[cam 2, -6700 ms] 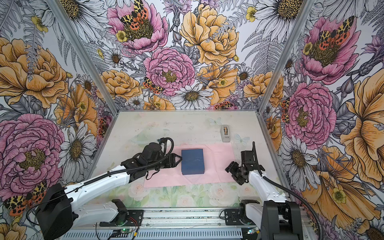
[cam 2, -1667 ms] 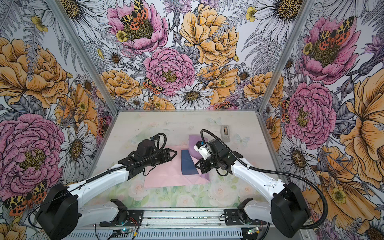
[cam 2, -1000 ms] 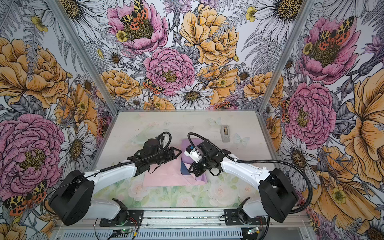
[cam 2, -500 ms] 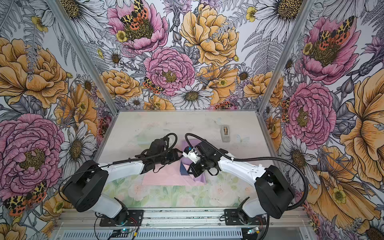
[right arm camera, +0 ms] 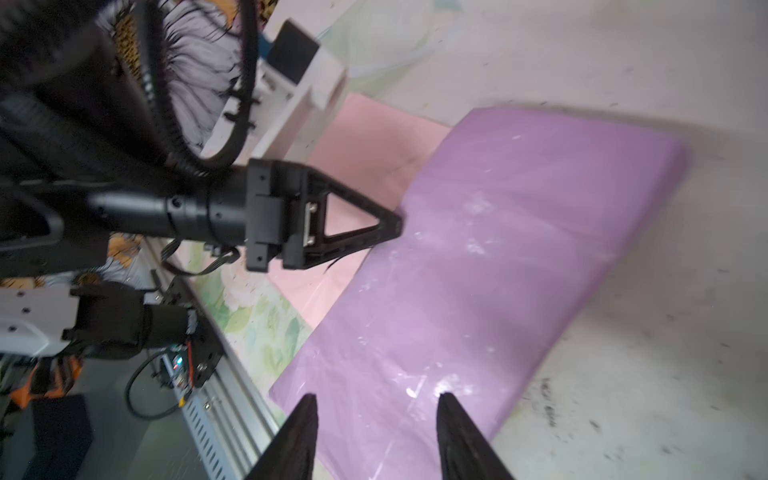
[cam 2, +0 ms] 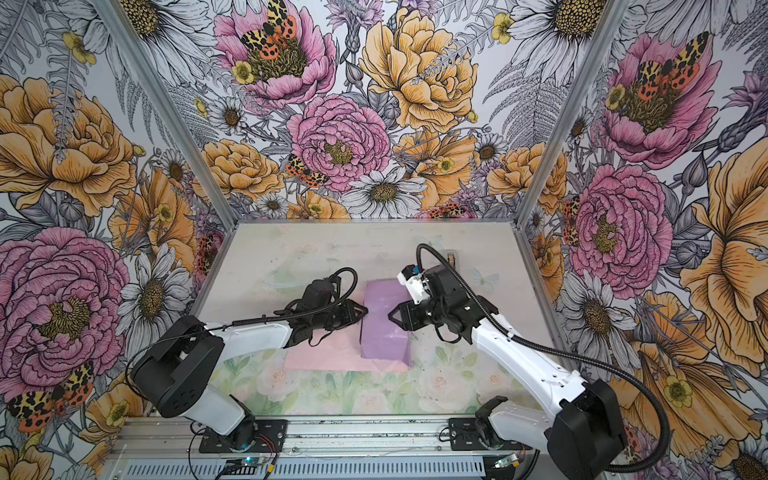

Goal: Wrap the gift box in paper
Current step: 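Fold the lifted paper flap over the blue box toward the left gripper, then press the folded flap down onto the box top with both grippers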

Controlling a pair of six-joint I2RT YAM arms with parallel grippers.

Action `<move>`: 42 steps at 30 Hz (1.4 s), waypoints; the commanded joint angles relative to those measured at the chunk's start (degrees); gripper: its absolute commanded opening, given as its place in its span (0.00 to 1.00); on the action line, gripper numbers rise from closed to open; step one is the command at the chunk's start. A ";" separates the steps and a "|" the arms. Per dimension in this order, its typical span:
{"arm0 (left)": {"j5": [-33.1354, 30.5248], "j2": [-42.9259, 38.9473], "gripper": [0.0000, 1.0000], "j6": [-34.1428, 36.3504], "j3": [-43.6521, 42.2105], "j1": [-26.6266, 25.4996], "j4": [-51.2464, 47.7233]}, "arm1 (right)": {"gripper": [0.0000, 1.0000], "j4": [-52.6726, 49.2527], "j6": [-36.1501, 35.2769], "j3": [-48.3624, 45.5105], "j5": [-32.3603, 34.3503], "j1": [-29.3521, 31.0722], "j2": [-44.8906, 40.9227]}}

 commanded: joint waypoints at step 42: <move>-6.25 -2.92 0.26 -3.38 -4.70 -6.40 0.87 | 0.59 -2.51 15.80 1.67 13.91 5.80 10.04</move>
